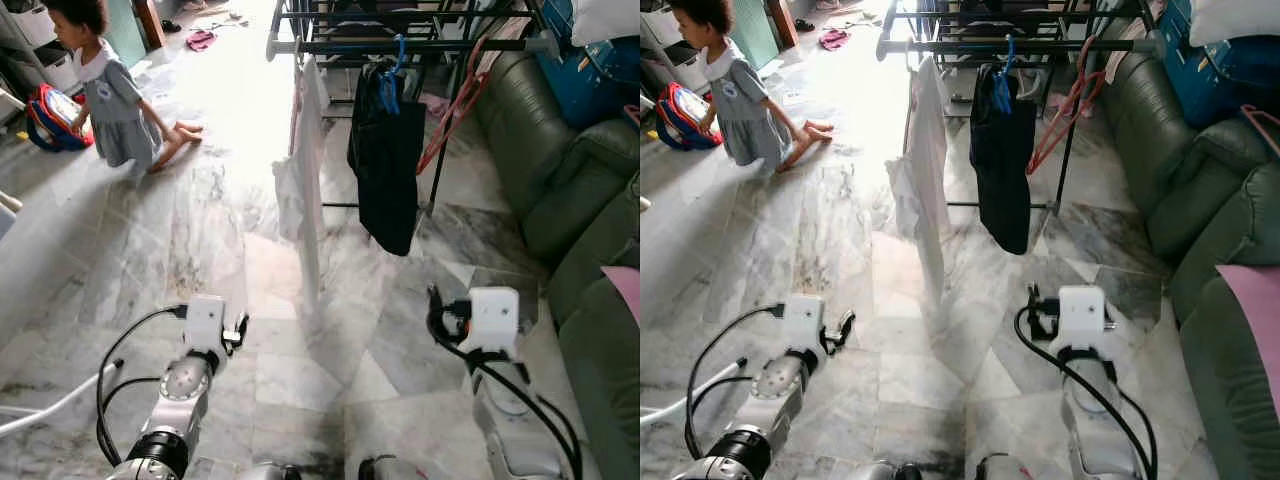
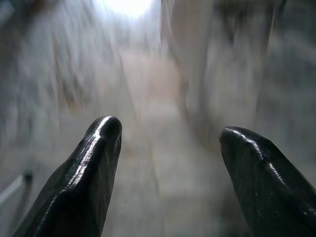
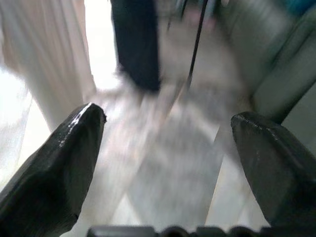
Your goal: Hang hanger
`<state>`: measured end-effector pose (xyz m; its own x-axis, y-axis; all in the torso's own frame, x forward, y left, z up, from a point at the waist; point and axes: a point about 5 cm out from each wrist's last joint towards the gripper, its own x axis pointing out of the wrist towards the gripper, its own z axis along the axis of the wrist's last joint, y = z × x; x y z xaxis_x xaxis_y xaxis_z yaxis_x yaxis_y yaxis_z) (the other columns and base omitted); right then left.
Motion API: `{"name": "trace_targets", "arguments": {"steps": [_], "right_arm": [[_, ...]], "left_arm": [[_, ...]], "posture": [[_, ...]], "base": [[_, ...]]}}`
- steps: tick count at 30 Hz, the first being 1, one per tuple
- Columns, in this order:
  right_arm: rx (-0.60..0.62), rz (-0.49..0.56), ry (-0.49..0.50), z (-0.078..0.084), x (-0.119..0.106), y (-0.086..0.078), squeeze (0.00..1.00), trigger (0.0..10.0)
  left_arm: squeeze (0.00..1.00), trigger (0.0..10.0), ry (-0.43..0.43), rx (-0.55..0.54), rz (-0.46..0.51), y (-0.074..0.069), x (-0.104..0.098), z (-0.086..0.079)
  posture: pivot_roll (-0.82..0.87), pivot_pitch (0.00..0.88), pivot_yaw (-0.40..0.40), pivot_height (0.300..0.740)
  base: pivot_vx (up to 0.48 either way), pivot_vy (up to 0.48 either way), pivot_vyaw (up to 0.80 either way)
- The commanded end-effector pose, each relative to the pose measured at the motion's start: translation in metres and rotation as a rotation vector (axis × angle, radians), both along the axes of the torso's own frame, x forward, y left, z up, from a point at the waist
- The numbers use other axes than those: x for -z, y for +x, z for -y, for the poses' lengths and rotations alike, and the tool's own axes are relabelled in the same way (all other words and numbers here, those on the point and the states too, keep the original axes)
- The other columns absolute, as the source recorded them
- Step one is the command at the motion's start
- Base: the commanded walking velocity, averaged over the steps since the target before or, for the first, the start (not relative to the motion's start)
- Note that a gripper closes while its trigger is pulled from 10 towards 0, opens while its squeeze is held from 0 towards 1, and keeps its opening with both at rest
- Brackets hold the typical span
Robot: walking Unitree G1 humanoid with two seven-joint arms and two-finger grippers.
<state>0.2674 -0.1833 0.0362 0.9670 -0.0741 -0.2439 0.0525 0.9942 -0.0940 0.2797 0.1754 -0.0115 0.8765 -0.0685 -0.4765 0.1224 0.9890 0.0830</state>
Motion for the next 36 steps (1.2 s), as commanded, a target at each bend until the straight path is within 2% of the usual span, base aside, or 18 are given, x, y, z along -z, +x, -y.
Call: {"name": "trace_targets", "arguments": {"steps": [1, 2, 3, 5, 7, 12, 13, 17, 20, 28, 35, 36], "right_arm": [[0.017, -0.050, 0.024, 0.003, 0.015, -0.006, 0.00, 10.0], [0.010, -0.098, 0.026, 0.003, 0.027, -0.007, 0.00, 10.0], [0.010, -0.098, 0.026, 0.003, 0.027, -0.007, 0.00, 10.0], [0.009, -0.181, 0.054, 0.005, 0.043, -0.011, 0.00, 10.0], [0.018, -0.252, 0.069, 0.007, 0.057, -0.015, 0.00, 10.0], [0.023, -0.366, 0.117, 0.007, 0.075, -0.025, 0.00, 10.0], [0.020, -0.424, 0.142, 0.006, 0.083, -0.031, 0.00, 10.0], [-0.044, -0.540, 0.154, -0.004, 0.095, -0.043, 0.00, 10.0], [-0.073, -0.567, 0.117, -0.007, 0.097, -0.044, 0.00, 10.0], [-0.098, -0.613, 0.141, -0.015, 0.102, -0.049, 0.00, 10.0], [-0.020, -0.658, 0.204, -0.013, 0.111, -0.064, 0.00, 10.0], [-0.008, -0.677, 0.206, -0.011, 0.116, -0.072, 0.00, 10.0]], "left_arm": [[0.00, 10.0, 0.019, -0.023, -0.108, -0.014, 0.015, -0.006], [0.00, 10.0, 0.017, -0.027, -0.156, -0.019, 0.021, -0.006], [0.00, 10.0, 0.017, -0.027, -0.156, -0.019, 0.021, -0.006], [0.00, 10.0, 0.049, -0.002, -0.207, -0.025, 0.027, -0.005], [0.00, 10.0, 0.048, -0.034, -0.266, -0.032, 0.034, -0.008], [0.00, 10.0, 0.044, -0.091, -0.335, -0.042, 0.042, -0.012], [0.00, 10.0, 0.039, -0.112, -0.366, -0.047, 0.045, -0.013], [0.00, 10.0, 0.060, -0.142, -0.424, -0.059, 0.053, -0.017], [0.00, 10.0, 0.062, -0.145, -0.438, -0.063, 0.056, -0.016], [0.00, 10.0, 0.052, -0.161, -0.474, -0.076, 0.063, -0.016], [0.00, 10.0, 0.089, -0.126, -0.482, -0.077, 0.063, -0.017], [0.00, 10.0, 0.113, -0.117, -0.478, -0.074, 0.062, -0.018]], "posture": [[-0.18, 0.101, 0.059, 0.740], [-0.18, 0.097, 0.063, 0.740], [-0.18, 0.097, 0.063, 0.740], [-0.19, 0.087, 0.066, 0.740], [-0.19, 0.077, 0.067, 0.740], [-0.17, 0.058, 0.045, 0.740], [-0.16, 0.054, 0.037, 0.740], [-0.14, 0.044, 0.017, 0.740], [-0.10, 0.035, -0.011, 0.740], [-0.06, 0.032, -0.033, 0.740], [-0.05, 0.034, -0.016, 0.740], [-0.05, 0.036, -0.007, 0.740]], "base": [[0.000, 0.000, 0.00], [0.000, 0.000, 0.00], [0.000, 0.000, 0.00], [0.000, 0.000, 0.00], [0.000, 0.000, 0.00], [0.000, 0.000, 0.00], [0.000, 0.000, 0.00], [0.000, 0.000, 0.00], [0.000, 0.000, 0.00], [0.000, 0.000, 0.00], [0.000, 0.000, 0.00], [0.000, 0.000, 0.00]]}}
